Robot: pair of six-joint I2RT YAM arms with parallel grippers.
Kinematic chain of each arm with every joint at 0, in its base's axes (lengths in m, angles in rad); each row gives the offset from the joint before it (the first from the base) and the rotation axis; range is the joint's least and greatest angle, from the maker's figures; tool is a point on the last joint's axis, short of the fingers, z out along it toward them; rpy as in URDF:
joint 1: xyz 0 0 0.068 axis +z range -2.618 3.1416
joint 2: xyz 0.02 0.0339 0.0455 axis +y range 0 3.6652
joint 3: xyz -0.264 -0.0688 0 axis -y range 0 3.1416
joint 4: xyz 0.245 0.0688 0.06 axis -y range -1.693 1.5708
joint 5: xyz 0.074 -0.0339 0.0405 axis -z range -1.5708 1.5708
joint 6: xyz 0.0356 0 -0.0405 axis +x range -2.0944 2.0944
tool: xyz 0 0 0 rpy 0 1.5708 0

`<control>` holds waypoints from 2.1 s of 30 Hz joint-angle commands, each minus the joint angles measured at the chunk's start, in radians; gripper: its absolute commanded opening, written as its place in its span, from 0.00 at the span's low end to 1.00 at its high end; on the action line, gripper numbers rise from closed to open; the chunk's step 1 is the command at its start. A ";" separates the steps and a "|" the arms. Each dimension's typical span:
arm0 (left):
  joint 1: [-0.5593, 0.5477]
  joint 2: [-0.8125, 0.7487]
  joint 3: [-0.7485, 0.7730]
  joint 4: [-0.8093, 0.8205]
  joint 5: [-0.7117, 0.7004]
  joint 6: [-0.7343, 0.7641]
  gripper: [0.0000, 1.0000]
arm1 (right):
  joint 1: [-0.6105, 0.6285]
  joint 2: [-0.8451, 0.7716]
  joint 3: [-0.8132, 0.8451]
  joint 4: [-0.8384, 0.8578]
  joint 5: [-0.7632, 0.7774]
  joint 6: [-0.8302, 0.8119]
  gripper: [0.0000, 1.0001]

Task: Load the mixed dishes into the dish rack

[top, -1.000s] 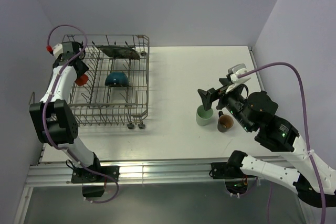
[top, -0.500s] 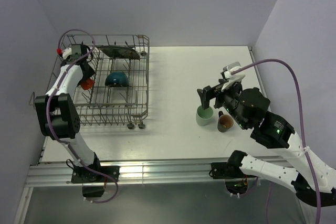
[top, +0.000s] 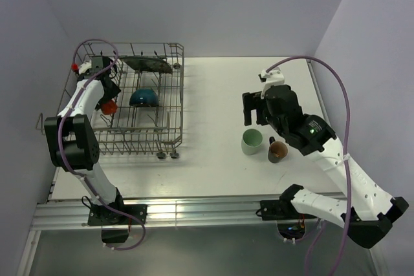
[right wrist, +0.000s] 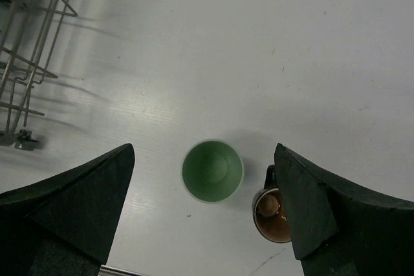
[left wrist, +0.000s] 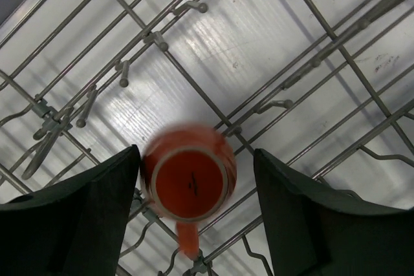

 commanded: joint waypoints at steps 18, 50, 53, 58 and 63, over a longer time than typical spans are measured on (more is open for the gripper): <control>-0.009 -0.172 0.099 -0.181 0.088 -0.274 0.92 | -0.222 0.121 -0.058 -0.140 -0.267 0.121 0.89; -0.132 -0.363 0.260 -0.128 0.961 -0.348 0.82 | -0.268 0.358 -0.190 -0.039 -0.261 0.136 0.11; -0.152 -0.349 0.249 -0.076 1.039 -0.359 0.82 | -0.266 0.353 -0.133 -0.068 -0.229 0.138 0.00; -0.187 -0.338 0.205 0.067 1.182 -0.417 0.81 | -0.269 0.313 0.045 -0.123 -0.286 0.122 0.00; -0.219 -0.317 0.211 0.127 1.245 -0.544 0.81 | -0.289 0.310 0.269 -0.079 -0.533 0.128 0.00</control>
